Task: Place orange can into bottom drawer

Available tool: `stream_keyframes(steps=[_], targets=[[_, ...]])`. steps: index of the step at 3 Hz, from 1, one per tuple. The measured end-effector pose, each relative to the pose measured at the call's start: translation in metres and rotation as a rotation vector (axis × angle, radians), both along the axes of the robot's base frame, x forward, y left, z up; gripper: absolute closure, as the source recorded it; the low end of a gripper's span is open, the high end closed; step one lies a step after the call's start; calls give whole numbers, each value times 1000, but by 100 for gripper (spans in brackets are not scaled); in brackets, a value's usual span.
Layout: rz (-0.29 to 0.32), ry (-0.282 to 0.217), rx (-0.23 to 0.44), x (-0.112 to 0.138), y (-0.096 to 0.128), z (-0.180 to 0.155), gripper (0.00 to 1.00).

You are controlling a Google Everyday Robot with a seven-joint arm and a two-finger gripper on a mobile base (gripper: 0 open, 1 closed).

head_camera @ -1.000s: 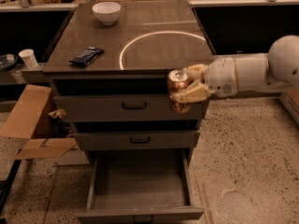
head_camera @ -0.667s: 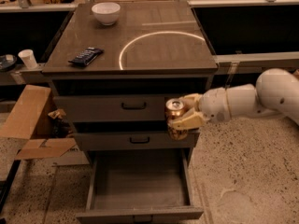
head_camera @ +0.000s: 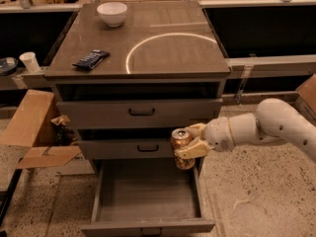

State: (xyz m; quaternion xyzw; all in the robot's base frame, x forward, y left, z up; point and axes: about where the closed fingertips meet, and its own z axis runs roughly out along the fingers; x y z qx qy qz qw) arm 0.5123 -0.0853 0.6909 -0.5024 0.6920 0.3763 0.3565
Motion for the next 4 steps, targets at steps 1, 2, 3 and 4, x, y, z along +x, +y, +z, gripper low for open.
stream_keyframes(steps=[1, 2, 3, 4], targets=[[3, 5, -2, -1, 2, -2, 100], [2, 92, -65, -2, 9, -60, 100], [-12, 187, -136, -3, 12, -135, 100], [-60, 267, -186, -1, 10, -207, 100]])
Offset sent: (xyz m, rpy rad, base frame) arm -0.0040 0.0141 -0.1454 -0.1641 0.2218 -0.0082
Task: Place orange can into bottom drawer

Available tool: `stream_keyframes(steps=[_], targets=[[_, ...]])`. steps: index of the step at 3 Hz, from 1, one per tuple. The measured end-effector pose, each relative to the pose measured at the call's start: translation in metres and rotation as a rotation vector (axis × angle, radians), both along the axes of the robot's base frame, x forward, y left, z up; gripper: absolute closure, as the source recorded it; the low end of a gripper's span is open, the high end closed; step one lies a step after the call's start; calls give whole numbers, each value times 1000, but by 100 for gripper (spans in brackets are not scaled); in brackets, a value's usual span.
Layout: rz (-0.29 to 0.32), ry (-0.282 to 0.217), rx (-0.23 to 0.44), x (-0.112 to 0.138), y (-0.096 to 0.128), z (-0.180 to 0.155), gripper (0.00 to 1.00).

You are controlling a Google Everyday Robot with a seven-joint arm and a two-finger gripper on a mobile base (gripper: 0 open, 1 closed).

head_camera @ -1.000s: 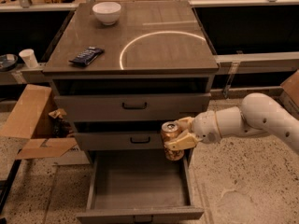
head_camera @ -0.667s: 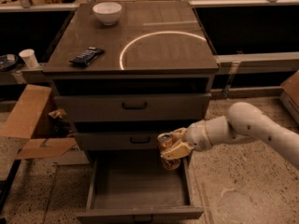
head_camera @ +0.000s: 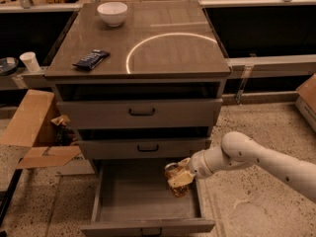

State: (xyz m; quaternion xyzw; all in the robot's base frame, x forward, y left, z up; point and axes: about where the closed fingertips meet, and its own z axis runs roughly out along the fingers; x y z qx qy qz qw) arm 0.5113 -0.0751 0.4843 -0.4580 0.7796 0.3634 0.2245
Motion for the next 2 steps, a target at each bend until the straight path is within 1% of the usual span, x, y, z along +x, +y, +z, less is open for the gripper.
stream_keyframes(steps=[1, 2], targets=[[0, 0, 0, 0, 0, 0, 100], [-36, 10, -57, 5, -1, -20, 100]])
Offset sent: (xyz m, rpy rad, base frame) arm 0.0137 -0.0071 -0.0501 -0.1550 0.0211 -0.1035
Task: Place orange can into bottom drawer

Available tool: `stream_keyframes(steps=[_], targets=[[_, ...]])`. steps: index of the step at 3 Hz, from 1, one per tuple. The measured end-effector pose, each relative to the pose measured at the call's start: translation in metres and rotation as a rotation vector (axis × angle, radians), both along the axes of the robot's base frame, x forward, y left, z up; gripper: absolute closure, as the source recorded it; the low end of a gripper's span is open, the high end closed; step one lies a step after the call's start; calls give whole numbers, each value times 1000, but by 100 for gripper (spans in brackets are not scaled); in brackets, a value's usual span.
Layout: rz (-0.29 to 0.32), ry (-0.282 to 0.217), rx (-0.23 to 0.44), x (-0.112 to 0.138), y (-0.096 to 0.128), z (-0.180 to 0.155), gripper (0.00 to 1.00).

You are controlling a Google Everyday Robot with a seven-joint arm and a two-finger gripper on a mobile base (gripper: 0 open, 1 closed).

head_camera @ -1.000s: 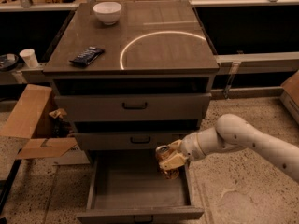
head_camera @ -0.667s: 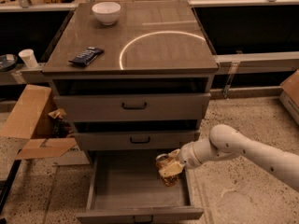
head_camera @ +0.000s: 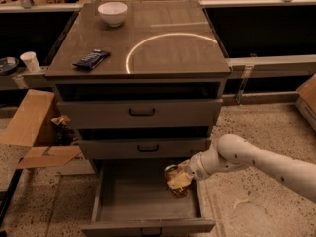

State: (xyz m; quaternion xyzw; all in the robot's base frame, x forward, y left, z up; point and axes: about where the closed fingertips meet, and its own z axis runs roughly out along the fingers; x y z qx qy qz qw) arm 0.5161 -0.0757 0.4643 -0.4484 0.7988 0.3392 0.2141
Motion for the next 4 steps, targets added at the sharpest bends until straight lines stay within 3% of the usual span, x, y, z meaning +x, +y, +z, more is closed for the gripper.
stream_keyframes(steps=[2, 3, 4], targets=[[-105, 47, -138, 26, -9, -99, 100], [-112, 84, -179, 35, -7, -140, 100], [-111, 127, -165, 43, -1, -176, 100]])
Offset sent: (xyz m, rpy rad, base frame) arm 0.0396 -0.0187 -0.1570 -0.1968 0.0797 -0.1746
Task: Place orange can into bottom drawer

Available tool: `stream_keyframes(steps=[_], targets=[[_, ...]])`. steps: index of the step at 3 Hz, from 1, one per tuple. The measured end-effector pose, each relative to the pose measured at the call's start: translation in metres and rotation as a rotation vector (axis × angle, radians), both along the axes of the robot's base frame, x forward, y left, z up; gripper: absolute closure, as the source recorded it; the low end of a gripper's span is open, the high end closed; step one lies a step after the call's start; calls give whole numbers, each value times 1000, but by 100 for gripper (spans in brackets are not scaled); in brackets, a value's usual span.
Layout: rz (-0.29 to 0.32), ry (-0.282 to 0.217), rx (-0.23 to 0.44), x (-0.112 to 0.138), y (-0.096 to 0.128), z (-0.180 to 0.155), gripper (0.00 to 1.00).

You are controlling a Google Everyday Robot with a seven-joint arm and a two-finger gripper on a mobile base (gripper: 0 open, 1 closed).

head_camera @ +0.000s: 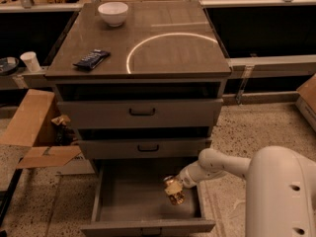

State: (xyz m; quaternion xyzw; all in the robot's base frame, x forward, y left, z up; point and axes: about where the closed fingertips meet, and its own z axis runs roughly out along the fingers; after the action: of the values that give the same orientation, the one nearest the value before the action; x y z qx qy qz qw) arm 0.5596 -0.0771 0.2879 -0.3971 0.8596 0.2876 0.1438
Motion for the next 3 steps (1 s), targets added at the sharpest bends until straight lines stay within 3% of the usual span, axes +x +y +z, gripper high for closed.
stream_keyframes(steps=[2, 3], targets=[[6, 14, -1, 2, 8, -21, 100], [35, 25, -13, -4, 27, -53, 100]])
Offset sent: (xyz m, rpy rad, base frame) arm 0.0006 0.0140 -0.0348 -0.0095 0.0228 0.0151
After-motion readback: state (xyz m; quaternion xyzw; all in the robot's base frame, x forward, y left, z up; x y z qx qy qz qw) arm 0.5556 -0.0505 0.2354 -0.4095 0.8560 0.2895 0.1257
